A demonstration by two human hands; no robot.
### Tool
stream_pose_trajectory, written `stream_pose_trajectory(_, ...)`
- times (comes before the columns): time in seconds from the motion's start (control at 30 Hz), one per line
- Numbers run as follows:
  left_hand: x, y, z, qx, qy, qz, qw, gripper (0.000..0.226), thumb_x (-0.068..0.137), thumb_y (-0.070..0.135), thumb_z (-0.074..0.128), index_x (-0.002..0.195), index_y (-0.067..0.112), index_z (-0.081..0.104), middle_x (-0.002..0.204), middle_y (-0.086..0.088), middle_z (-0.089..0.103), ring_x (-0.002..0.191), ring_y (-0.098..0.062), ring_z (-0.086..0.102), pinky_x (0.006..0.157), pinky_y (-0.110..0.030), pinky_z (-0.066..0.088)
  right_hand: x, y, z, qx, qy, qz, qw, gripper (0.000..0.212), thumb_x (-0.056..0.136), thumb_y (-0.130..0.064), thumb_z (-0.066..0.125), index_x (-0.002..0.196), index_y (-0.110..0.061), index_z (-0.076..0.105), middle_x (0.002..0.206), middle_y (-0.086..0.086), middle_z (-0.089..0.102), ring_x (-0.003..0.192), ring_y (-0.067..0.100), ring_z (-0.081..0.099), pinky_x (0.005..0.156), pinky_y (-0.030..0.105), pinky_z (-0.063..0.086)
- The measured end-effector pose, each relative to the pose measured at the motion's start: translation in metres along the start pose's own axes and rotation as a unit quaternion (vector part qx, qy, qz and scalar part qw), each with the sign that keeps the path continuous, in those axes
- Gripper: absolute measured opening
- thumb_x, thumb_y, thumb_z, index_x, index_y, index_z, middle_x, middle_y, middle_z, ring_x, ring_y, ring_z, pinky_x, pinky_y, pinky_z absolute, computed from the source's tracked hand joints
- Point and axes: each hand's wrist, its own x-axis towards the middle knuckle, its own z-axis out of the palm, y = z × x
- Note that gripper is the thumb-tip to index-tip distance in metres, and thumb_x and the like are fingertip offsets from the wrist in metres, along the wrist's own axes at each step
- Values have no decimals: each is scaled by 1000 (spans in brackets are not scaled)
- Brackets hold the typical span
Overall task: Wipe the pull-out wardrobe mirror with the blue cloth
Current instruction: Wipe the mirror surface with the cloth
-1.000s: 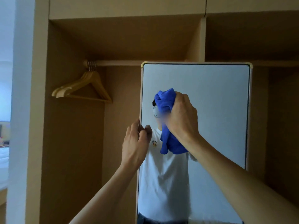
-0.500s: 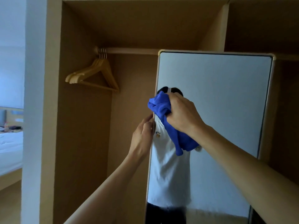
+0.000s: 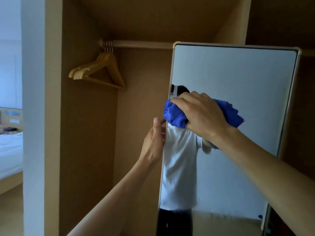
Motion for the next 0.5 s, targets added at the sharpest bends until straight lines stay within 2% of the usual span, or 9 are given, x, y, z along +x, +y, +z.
stream_pose_trajectory(0.07,-1,-2,-1,7,0,-3,1000,56,92,75,11,115,64,61,103,11,74,102,-9,68,101,-40,51,-6,-3,7,-6,-3,0,1000,20,78,-3,54,95,-12,60,87,4,60,78,30,55,67,40,36)
stream_pose_trajectory(0.13,-1,-7,0,14,0,-6,1000,54,89,76,11,96,69,64,104,5,74,102,-14,67,101,-42,51,-12,-7,16,-13,-14,-7,1000,28,80,-7,53,106,-12,64,95,4,64,86,30,58,74,39,37)
stream_pose_trajectory(0.2,-2,-11,1,14,2,-13,1000,59,88,78,10,86,64,67,103,0,75,102,-17,67,100,-43,51,-22,-13,26,-27,-18,-7,999,34,84,-14,49,114,-14,64,102,2,65,92,27,59,79,36,36)
stream_pose_trajectory(0.3,-5,-18,3,-6,10,-20,1000,68,90,76,13,98,43,71,103,-5,76,105,-20,68,102,-48,49,-40,-26,38,-27,-14,-7,1000,28,82,-12,55,109,-15,63,95,3,63,85,25,56,77,34,34)
stream_pose_trajectory(0.37,-8,-21,5,-12,16,-22,1000,75,91,75,14,110,29,71,106,-6,75,106,-23,68,102,-49,49,-51,-35,44,-14,-17,-14,1000,28,77,-9,51,103,-12,61,91,6,62,83,27,55,77,40,41)
stream_pose_trajectory(0.43,-10,-22,6,-15,20,-23,999,73,92,75,16,116,31,70,111,-1,74,111,-18,67,104,-47,49,-60,-42,47,-5,-21,-21,1000,29,76,-10,46,100,-11,61,90,7,62,82,28,56,77,44,47)
stream_pose_trajectory(0.5,-13,-22,7,-18,17,-22,999,66,92,73,18,113,37,69,114,3,74,113,-15,66,106,-46,48,-66,-46,48,3,-29,-20,999,27,76,-9,48,99,-12,62,89,7,62,82,27,56,76,44,49)
